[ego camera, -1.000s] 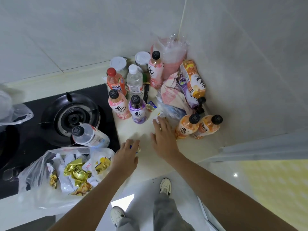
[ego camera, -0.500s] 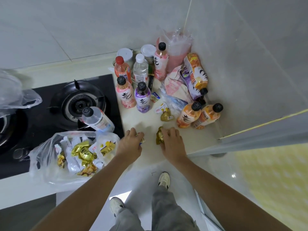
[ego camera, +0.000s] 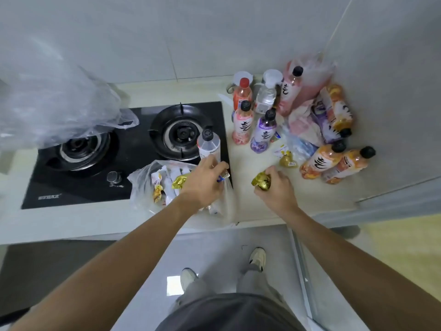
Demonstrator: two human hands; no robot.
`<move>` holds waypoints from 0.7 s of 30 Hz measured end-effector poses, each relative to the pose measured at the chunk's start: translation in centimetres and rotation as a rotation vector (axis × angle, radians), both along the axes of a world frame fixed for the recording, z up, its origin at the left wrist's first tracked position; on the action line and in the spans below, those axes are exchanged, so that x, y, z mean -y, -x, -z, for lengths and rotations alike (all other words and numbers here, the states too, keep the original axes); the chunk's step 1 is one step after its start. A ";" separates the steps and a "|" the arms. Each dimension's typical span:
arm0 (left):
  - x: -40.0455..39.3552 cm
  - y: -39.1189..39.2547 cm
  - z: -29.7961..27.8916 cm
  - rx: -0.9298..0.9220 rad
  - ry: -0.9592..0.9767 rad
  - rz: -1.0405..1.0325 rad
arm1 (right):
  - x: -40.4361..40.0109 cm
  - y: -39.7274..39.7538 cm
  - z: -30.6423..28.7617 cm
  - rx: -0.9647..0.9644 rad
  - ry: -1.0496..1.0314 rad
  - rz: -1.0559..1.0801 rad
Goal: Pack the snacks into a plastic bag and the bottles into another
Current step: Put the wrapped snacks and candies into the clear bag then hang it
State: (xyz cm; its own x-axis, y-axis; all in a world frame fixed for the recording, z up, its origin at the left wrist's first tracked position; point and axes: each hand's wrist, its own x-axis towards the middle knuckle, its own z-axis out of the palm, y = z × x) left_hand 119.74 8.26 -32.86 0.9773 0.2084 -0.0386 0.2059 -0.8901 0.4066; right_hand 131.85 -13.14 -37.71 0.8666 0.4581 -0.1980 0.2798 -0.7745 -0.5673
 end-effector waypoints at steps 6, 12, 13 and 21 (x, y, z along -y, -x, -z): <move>-6.8 6.4 -1.1 0.036 -0.017 -0.173 | -8.6 6.0 -5.9 0.067 -0.227 -0.108; -10.6 9.9 0.5 -0.188 0.063 -0.235 | -15.8 11.5 -6.9 0.019 -0.173 -0.196; -10.9 10.1 0.9 -0.228 0.043 -0.239 | -16.6 12.1 -6.5 0.019 -0.125 -0.220; -12.8 10.8 3.0 -0.234 0.023 -0.217 | -18.6 12.8 -3.9 0.218 0.277 -0.254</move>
State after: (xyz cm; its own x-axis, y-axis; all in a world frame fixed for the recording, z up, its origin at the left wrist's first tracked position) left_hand 108.89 21.03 -35.83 0.8742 0.4076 -0.2639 0.4802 -0.8065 0.3451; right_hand 119.10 5.46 -33.81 0.7681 0.6179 -0.1682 0.5718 -0.7800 -0.2541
